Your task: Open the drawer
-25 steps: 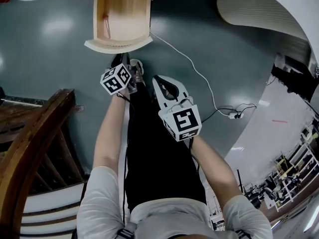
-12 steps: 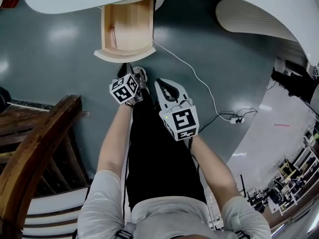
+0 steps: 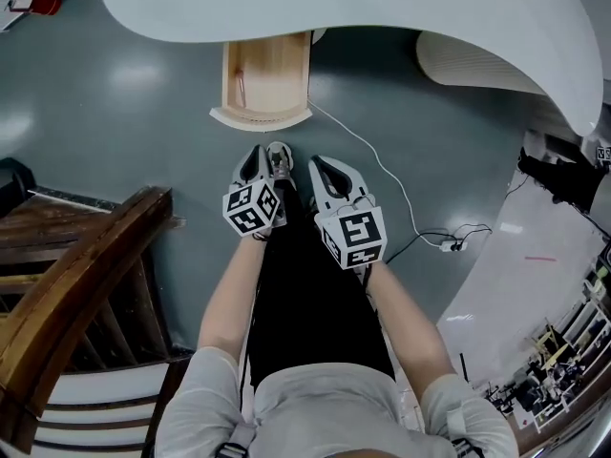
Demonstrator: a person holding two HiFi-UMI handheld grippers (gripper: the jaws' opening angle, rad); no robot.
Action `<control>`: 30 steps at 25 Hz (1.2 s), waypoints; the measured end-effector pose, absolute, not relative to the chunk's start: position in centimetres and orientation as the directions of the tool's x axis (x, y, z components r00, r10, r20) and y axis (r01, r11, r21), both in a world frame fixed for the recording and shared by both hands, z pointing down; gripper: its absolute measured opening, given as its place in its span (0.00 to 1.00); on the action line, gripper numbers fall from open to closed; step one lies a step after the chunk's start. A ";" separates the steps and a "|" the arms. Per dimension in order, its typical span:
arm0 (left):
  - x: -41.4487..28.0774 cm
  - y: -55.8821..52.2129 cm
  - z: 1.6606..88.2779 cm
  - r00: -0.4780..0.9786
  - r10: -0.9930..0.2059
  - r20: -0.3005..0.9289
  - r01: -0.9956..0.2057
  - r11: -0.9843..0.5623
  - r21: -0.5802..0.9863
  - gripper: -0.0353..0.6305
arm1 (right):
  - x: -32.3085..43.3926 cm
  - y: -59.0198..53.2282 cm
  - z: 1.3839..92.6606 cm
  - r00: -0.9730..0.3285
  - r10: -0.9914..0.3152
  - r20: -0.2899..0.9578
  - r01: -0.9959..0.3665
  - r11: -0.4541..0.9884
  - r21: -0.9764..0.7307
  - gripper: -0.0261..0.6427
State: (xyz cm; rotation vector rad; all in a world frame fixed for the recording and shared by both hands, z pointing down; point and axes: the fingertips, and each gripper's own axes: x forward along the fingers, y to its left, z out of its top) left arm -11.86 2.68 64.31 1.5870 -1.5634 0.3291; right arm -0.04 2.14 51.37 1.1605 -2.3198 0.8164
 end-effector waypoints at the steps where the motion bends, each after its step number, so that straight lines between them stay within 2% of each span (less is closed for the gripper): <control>1: -11.7 2.9 63.3 0.183 -0.686 0.704 -0.913 0.147 0.380 0.06 | -0.2 2.2 51.0 -0.567 -0.571 0.594 -0.817 0.482 -0.317 0.06; 12: -8.6 4.7 50.6 0.239 -0.744 0.624 -0.940 -0.017 0.340 0.06 | -2.0 3.7 43.6 -0.620 -0.560 0.549 -0.774 0.552 -0.311 0.06; 17: -9.8 4.7 44.7 0.207 -0.785 0.584 -0.942 0.002 0.337 0.06 | -3.0 4.5 38.8 -0.649 -0.562 0.513 -0.744 0.607 -0.277 0.06; 21: -9.1 4.0 40.7 0.217 -0.808 0.548 -0.932 -0.005 0.363 0.06 | -2.0 3.9 35.7 -0.641 -0.596 0.483 -0.758 0.592 -0.275 0.06; 30: -7.8 4.2 27.9 0.256 -0.881 0.397 -0.954 -0.163 0.254 0.06 | -0.3 3.6 25.4 -0.620 -0.698 0.358 -0.782 0.583 -0.220 0.06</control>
